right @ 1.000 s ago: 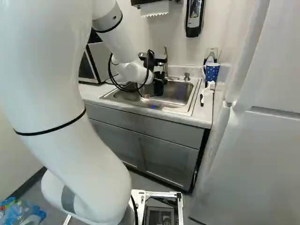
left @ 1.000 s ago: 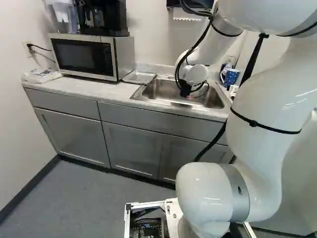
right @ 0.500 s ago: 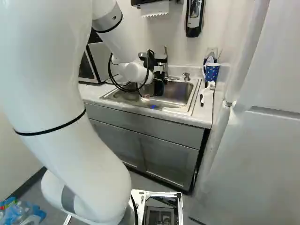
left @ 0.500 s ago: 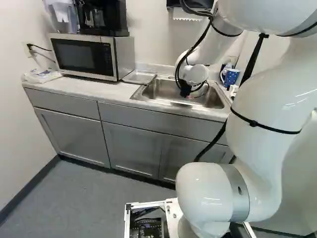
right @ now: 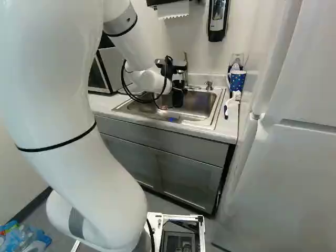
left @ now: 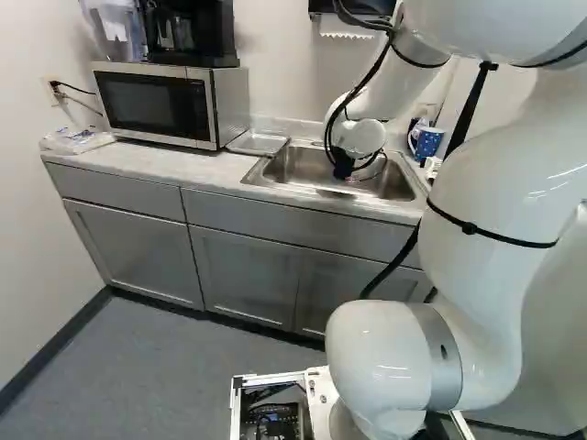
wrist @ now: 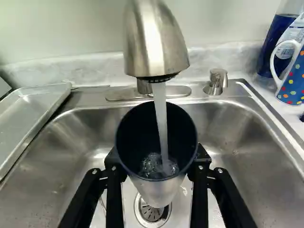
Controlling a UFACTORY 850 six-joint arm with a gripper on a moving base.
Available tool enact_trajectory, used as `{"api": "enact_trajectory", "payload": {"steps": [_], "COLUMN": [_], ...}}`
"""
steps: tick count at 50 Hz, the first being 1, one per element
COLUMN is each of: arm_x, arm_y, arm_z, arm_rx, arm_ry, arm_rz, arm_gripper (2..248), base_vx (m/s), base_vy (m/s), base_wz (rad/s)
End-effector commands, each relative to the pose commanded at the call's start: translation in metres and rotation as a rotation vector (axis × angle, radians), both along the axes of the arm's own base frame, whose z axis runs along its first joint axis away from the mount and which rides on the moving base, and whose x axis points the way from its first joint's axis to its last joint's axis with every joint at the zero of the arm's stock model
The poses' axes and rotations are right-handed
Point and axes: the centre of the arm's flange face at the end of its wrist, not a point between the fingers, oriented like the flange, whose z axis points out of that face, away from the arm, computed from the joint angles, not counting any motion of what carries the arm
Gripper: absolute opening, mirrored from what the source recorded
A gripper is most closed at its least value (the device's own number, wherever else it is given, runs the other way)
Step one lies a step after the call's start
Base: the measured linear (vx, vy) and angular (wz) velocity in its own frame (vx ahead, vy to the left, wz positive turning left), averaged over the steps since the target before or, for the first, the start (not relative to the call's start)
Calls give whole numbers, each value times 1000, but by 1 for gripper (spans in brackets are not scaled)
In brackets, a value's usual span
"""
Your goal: Rinse the cup and place it in the tray
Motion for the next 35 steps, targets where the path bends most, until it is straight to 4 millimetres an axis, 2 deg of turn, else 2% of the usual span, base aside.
{"api": "enact_trajectory", "payload": {"steps": [35], "arm_x": [0], "arm_y": [0], "arm_z": [0], "arm_rx": [0], "arm_ry": [0], "arm_rz": [0], "arm_gripper": [126], "base_vx": [0], "base_vy": [0], "base_wz": [0]}}
